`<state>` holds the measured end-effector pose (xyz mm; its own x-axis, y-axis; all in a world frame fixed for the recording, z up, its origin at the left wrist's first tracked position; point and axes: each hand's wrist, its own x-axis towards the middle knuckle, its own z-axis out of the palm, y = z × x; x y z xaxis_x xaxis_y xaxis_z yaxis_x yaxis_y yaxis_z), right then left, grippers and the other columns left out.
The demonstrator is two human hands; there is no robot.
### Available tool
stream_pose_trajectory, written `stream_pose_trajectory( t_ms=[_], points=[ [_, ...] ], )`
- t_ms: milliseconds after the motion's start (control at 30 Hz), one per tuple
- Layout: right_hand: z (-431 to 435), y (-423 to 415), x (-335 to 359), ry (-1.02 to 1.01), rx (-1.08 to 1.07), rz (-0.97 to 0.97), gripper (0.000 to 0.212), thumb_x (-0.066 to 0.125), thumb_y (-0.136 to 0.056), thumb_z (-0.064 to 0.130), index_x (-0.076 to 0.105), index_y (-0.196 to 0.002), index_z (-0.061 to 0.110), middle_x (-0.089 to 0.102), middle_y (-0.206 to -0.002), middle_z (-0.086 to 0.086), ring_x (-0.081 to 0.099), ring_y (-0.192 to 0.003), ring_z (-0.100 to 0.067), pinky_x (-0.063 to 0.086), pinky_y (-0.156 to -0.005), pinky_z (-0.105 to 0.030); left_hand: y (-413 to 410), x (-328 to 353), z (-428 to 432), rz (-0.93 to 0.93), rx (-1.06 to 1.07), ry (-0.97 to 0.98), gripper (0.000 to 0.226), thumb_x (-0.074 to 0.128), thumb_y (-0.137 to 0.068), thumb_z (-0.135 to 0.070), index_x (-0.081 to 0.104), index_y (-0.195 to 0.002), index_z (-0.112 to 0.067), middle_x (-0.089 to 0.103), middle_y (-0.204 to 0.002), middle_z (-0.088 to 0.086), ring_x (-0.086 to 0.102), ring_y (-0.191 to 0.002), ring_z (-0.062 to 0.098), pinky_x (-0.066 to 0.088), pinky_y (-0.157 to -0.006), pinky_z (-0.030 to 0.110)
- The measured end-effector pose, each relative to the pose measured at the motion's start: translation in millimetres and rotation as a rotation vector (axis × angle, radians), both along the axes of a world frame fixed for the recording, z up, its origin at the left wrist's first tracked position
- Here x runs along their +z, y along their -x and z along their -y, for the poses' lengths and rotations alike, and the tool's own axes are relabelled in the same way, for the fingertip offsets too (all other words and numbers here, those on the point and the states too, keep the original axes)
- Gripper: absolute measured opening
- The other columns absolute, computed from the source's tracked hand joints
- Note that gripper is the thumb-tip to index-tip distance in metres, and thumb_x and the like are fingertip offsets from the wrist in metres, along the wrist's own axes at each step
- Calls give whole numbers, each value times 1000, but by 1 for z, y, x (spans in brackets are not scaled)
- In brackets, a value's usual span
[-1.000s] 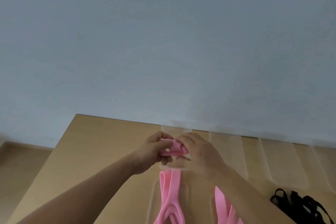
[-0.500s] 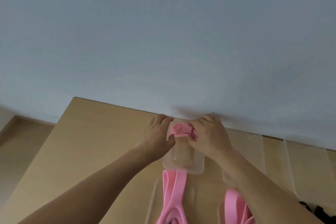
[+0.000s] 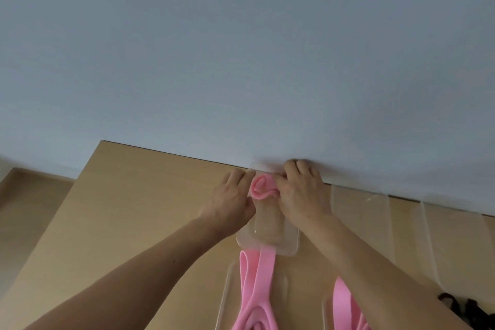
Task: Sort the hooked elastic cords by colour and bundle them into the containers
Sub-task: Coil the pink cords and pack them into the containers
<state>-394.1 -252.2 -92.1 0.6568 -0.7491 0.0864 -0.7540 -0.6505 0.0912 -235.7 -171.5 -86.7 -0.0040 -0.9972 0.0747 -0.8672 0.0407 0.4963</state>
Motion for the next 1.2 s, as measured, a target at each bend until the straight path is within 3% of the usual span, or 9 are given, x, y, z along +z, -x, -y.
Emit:
stream_pose_trajectory(
  t_ms=[200,367,533,667,767,867,1000,1100,1200],
  points=[
    [2,6,11,-90,87,78,31,59,-65,43,64,-70,13,51,-69,-3,53,-66,-26,47,-62,-32,-3,-1,2,65,31,-150,53,59,-79,-15,54,-131,-10,59,-113,11,58,-98,34,52,-72,40],
    [-1,3,17,-104,98,100,33,78,-51,35,62,-70,14,52,-71,-1,55,-57,-22,31,-57,-22,-2,-1,2,106,48,-181,60,48,-87,-30,45,-142,-7,54,-125,12,53,-109,33,51,-80,43],
    [0,-1,6,-33,57,54,30,82,-48,26,67,-71,13,53,-72,-5,57,-63,-26,50,-60,-34,2,0,1,167,15,-175,59,52,-90,-22,37,-147,-13,47,-130,7,47,-114,27,47,-84,35],
    [-2,0,-2,27,28,89,25,81,-58,26,66,-77,18,60,-75,-1,58,-73,-26,44,-67,-35,2,0,2,224,38,-212,59,49,-91,-28,34,-146,-16,45,-129,6,44,-114,25,43,-85,32],
    [-5,8,-5,75,26,138,16,77,-68,23,66,-78,18,65,-79,2,58,-81,-26,38,-69,-36,1,1,-1,291,46,-160,55,58,-83,-34,50,-134,-18,49,-129,10,47,-117,31,43,-89,38],
    [-8,16,-10,71,15,179,21,79,-68,25,71,-86,17,68,-93,4,59,-88,-25,40,-70,-37,5,-2,2,349,21,27,32,70,-69,-36,68,-98,-22,56,-130,13,41,-126,36,37,-98,45],
    [-10,17,-11,48,7,193,27,82,-64,23,73,-89,18,68,-99,7,58,-91,-23,42,-69,-36,11,-2,11,441,-79,-21,15,85,-59,-29,73,-68,-24,71,-99,-1,56,-115,32,30,-98,47],
    [-17,18,-6,65,26,203,27,82,-61,24,71,-85,18,68,-100,7,58,-96,-23,40,-72,-36,15,2,12,485,-65,-109,3,77,-70,-27,75,-71,-26,71,-90,-9,57,-119,31,22,-104,48],
    [-24,21,-6,66,1,220,22,80,-60,24,70,-79,22,68,-101,10,58,-99,-23,34,-76,-36,19,6,9,479,-68,-169,26,50,-90,-35,73,-99,-26,65,-119,-12,31,-141,29,2,-113,50]
  ],
)
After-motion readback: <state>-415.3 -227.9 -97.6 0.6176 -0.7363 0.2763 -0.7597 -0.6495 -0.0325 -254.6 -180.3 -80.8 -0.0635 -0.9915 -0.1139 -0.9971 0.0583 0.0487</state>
